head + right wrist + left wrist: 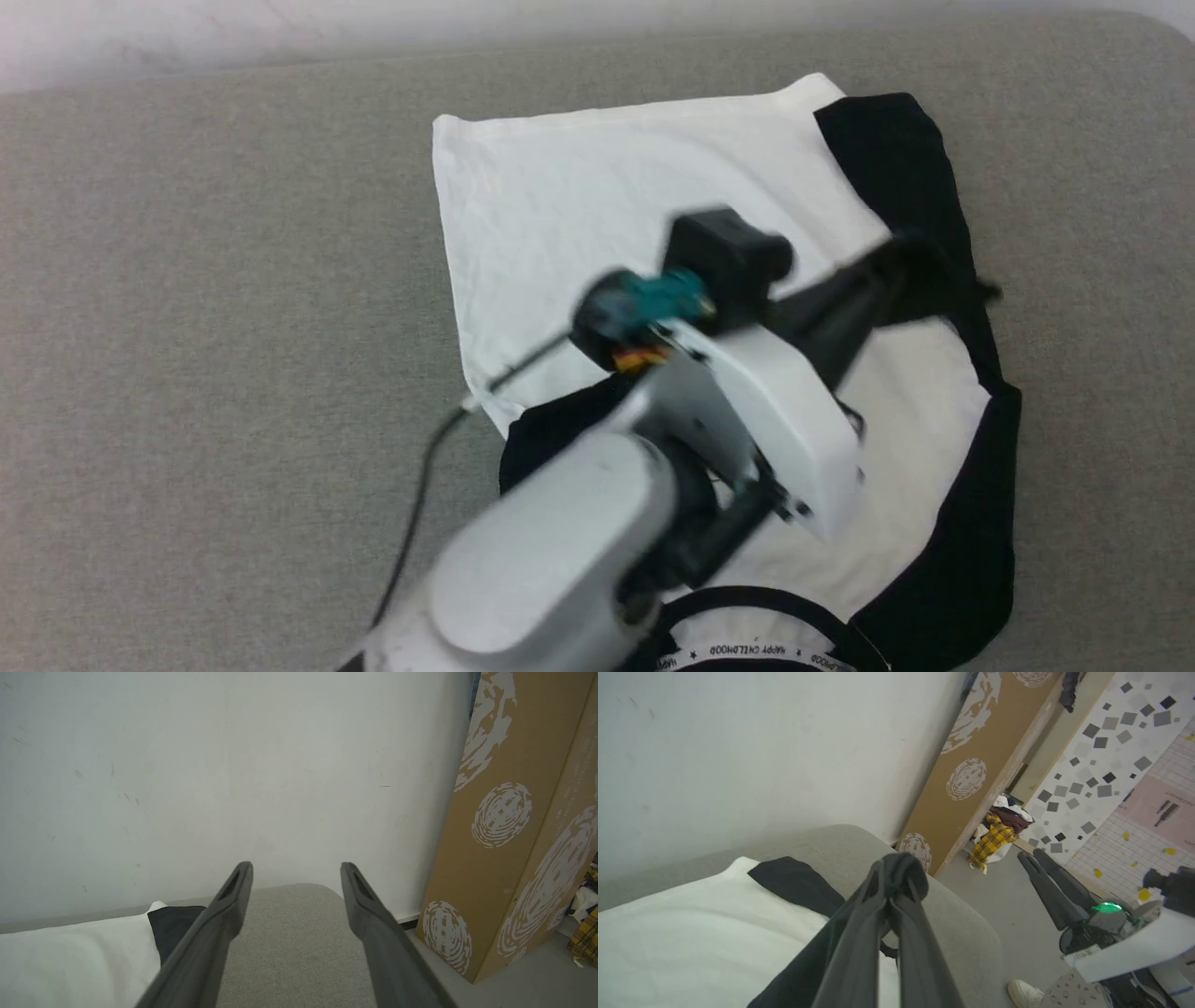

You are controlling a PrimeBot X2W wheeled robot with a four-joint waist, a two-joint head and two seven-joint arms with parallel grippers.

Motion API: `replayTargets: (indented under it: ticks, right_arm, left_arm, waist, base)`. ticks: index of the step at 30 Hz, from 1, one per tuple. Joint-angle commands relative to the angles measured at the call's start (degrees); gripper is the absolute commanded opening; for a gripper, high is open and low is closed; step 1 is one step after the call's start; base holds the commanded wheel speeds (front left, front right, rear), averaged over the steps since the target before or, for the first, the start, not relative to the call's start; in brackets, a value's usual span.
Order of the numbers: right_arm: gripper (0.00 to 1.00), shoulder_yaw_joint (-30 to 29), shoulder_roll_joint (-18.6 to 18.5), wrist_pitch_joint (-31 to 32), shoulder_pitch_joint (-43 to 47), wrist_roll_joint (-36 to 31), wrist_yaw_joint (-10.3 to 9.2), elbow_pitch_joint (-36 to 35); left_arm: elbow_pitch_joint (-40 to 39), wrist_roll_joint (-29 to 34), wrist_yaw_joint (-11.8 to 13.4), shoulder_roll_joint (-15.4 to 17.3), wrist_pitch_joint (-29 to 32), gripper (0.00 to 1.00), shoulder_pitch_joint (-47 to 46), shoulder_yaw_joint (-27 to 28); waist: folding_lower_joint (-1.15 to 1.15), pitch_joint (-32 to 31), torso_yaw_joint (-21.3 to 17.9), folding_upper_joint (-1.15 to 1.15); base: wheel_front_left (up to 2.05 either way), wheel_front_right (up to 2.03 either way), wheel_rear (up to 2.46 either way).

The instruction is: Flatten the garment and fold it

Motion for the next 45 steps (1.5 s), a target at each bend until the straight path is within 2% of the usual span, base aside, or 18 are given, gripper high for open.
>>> replayTargets:
  ticks: [1,6,8,9,11,18,21,28,29,30,31,37,45]
  right_arm:
    - [1.0,0.0,0.2,0.1,-0.8,-0.1,-0.05,-0.3]
    - [1.0,1.6,0.2,0.5,-1.6,0.3,-0.05,0.0]
    - [1.0,2.9,0.2,0.6,-2.0,0.5,-0.05,0.5]
    - [1.0,3.8,0.2,0.5,-2.4,0.7,-0.05,0.9]
    - [1.0,4.2,0.2,0.4,-2.7,0.7,-0.05,1.5]
    - [1.0,6.2,0.2,-0.1,-3.6,1.0,-0.05,3.4]
    - [1.0,7.7,0.2,-0.4,-4.5,1.0,-0.05,4.4]
    - [1.0,9.4,0.2,-1.0,-5.5,1.0,-0.05,6.2]
    - [1.0,9.3,0.2,-1.1,-5.5,1.0,-0.05,6.3]
    - [1.0,9.2,0.2,-1.2,-5.5,1.0,-0.05,6.4]
    - [1.0,9.1,0.2,-1.2,-5.5,1.1,-0.05,6.5]
    - [1.0,8.8,-0.1,-1.3,-5.8,0.9,-0.05,6.7]
    - [1.0,7.6,-0.3,-0.3,-4.7,0.4,-0.05,5.1]
  left_arm:
    - [0.0,-0.2,0.2,-0.2,-0.2,0.0,-0.9,0.1]
    - [9.3,-4.6,3.4,-0.2,-7.9,0.0,-3.9,-12.9]
    - [12.0,-7.6,4.1,-0.2,-9.2,0.0,-4.6,-17.7]
    - [14.0,-10.1,4.6,-0.2,-10.4,0.0,-5.5,-21.9]
    - [15.4,-12.5,4.9,-0.2,-11.4,0.0,-6.1,-24.9]
    - [20.2,-15.2,4.1,-0.2,-10.3,0.0,-5.9,-27.9]
    - [23.8,-11.9,2.2,-0.2,-6.4,0.0,-3.3,-28.0]
    - [29.9,-7.2,0.4,-0.2,-2.1,0.0,1.9,-28.0]
    - [30.0,-7.0,0.5,-0.2,-2.1,0.27,2.2,-28.0]
    - [30.0,-6.9,0.5,-0.2,-2.2,0.77,2.3,-28.0]
    - [29.9,-7.1,0.5,-0.2,-2.6,1.0,2.3,-28.0]
    - [27.0,-9.7,0.3,-0.2,-4.8,1.0,0.7,-28.0]
    - [18.9,-19.1,-0.6,-0.2,-9.4,1.0,-5.5,-27.9]
  waist:
    - [0.0,0.5,-0.5,0.0]
    - [0.0,1.8,-2.4,0.0]
    - [0.0,2.3,-3.2,0.0]
    - [0.0,3.0,-4.0,0.0]
    - [0.0,3.5,-4.7,0.0]
    - [0.0,5.0,-6.8,0.0]
    - [0.0,5.4,-8.2,0.0]
    - [0.0,6.0,-9.8,0.0]
    - [0.0,6.1,-9.7,0.0]
    - [0.0,6.2,-9.6,0.0]
    - [0.0,6.3,-9.4,0.0]
    - [0.0,5.7,-7.7,0.0]
    - [0.0,3.1,-3.5,0.0]
  base:
    - [0.0,0.0,0.0]
    - [0.0,0.0,0.0]
    - [0.0,0.0,0.0]
    - [0.0,0.0,0.0]
    - [0.0,0.0,0.0]
    - [0.0,0.0,0.0]
    - [0.0,0.0,0.0]
    - [0.0,0.0,0.0]
    - [0.0,0.0,0.0]
    - [0.0,0.0,0.0]
    - [0.0,0.0,0.0]
    - [0.0,0.0,0.0]
    - [0.0,0.0,0.0]
